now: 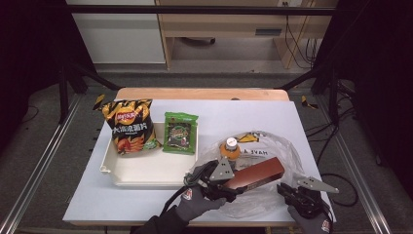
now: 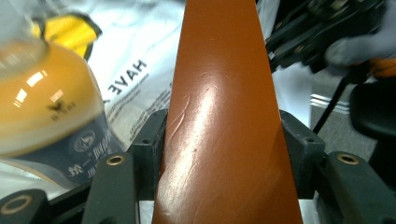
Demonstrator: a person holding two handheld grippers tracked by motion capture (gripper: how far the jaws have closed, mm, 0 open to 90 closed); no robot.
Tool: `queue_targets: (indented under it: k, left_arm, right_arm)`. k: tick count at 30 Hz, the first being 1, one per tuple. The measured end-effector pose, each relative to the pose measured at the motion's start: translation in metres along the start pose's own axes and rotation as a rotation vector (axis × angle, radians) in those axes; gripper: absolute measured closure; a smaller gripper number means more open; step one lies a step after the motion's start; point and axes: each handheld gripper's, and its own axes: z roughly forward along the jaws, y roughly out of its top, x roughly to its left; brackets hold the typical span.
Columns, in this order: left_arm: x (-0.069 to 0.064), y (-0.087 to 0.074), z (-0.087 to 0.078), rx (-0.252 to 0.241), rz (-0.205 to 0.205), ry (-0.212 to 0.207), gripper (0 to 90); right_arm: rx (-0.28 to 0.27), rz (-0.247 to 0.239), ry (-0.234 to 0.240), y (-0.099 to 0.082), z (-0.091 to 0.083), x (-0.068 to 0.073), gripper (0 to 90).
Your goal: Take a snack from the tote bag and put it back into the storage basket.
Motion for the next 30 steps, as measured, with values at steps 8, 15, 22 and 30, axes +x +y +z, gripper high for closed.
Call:
queue_targets:
  k: [8, 15, 22, 30]
  left_arm:
    - [-0.004, 0.011, -0.030, -0.033, 0.012, -0.007, 42.9]
    - [0.001, 0.009, -0.052, -0.038, 0.018, 0.014, 42.9]
    - [0.009, -0.001, -0.074, -0.053, -0.013, 0.038, 42.9]
    - [0.017, -0.007, -0.103, -0.076, -0.033, 0.070, 42.9]
  right_arm:
    - [-0.005, 0.001, 0.003, 0.000, 0.000, 0.000, 78.0]
    - [-0.022, -0.008, 0.015, 0.001, -0.001, 0.002, 75.2]
    - [-0.059, -0.045, 0.034, 0.003, -0.002, 0.008, 64.7]
    - [-0.069, -0.062, 0.034, 0.004, 0.000, 0.012, 60.7]
